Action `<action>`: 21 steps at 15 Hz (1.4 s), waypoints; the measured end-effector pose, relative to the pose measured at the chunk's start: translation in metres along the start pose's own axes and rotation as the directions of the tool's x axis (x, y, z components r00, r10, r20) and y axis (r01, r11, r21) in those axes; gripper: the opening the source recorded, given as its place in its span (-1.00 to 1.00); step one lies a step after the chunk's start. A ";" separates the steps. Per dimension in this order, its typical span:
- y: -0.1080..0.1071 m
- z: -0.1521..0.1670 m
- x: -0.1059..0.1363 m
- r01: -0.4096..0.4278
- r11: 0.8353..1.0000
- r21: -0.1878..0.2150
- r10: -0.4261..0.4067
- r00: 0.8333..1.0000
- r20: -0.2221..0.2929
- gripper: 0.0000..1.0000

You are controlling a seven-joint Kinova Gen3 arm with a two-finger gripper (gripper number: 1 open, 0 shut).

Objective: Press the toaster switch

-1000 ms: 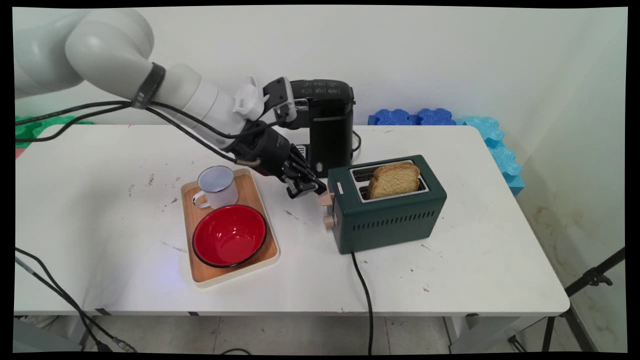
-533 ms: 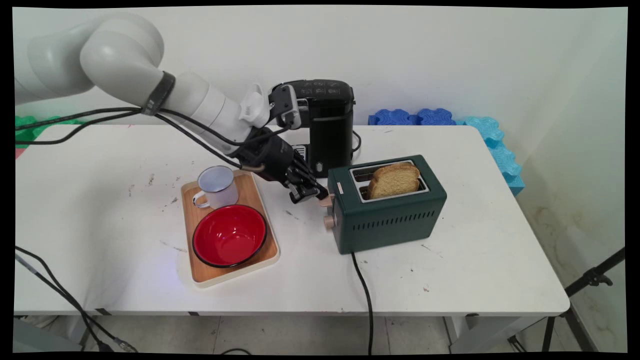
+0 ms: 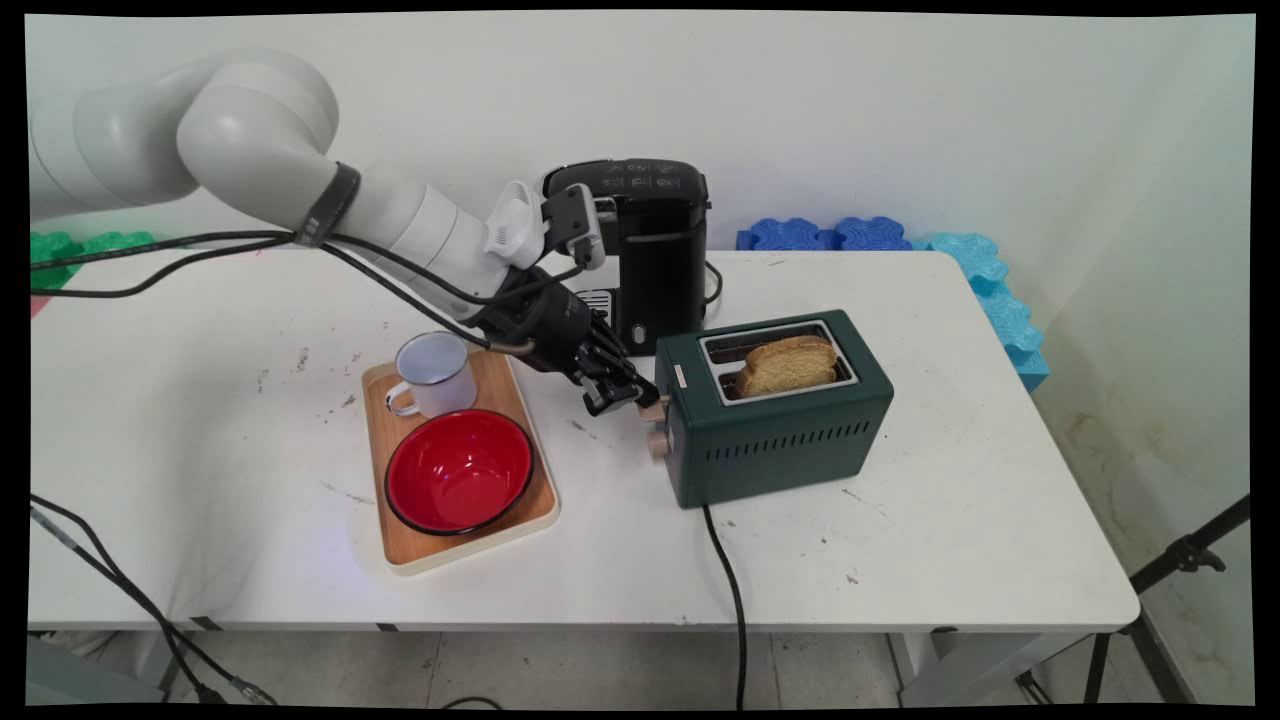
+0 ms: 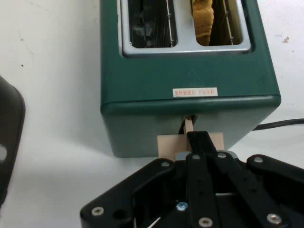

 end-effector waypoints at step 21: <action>-0.002 0.021 -0.022 0.070 0.998 0.007 -0.070 0.997 -0.022 -1.00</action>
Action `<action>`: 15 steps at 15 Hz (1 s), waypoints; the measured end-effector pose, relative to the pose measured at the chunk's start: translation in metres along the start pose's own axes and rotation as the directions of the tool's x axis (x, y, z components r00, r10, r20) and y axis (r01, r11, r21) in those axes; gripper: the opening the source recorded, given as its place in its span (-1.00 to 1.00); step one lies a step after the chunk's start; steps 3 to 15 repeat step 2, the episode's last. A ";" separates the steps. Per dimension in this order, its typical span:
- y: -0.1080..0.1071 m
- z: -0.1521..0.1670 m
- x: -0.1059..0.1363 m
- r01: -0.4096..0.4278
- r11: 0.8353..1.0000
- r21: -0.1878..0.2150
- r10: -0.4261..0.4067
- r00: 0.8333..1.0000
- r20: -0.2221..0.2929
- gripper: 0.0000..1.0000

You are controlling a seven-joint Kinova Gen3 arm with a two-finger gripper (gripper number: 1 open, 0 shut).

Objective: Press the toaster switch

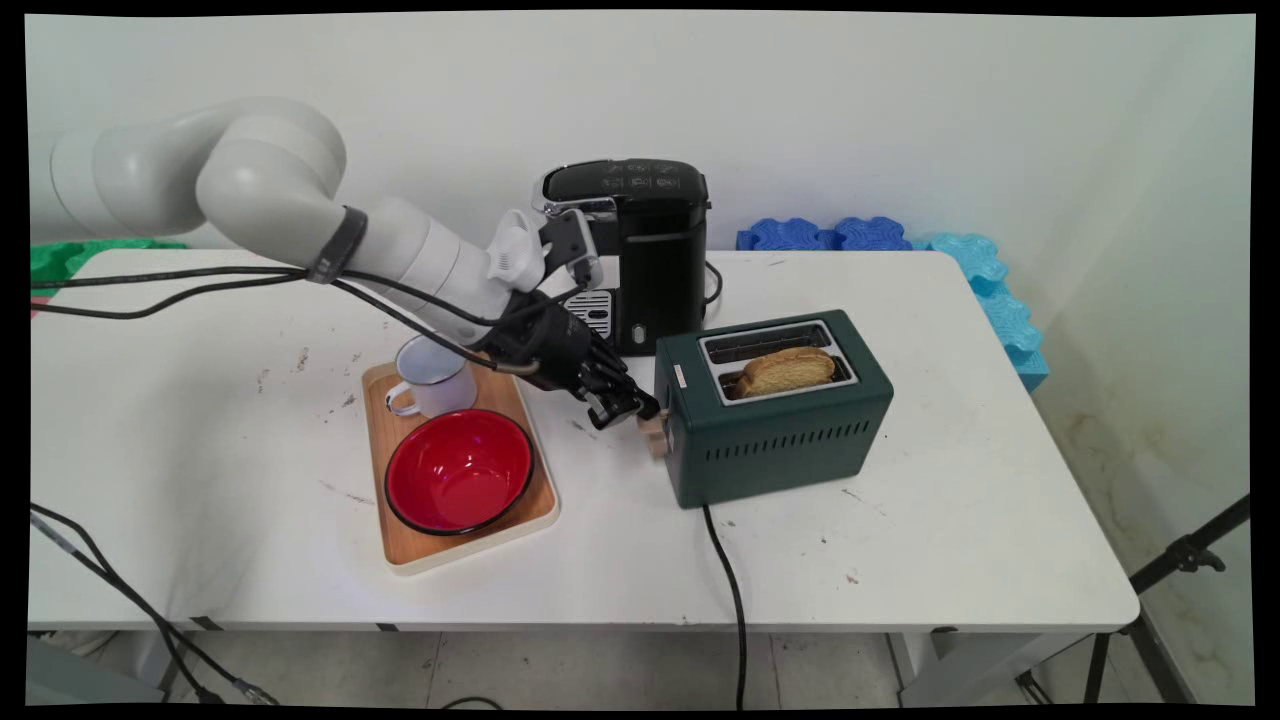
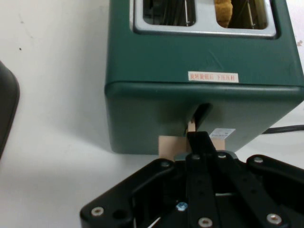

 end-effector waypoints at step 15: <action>0.000 0.000 -0.002 0.004 1.000 0.002 -0.004 1.000 -0.002 -1.00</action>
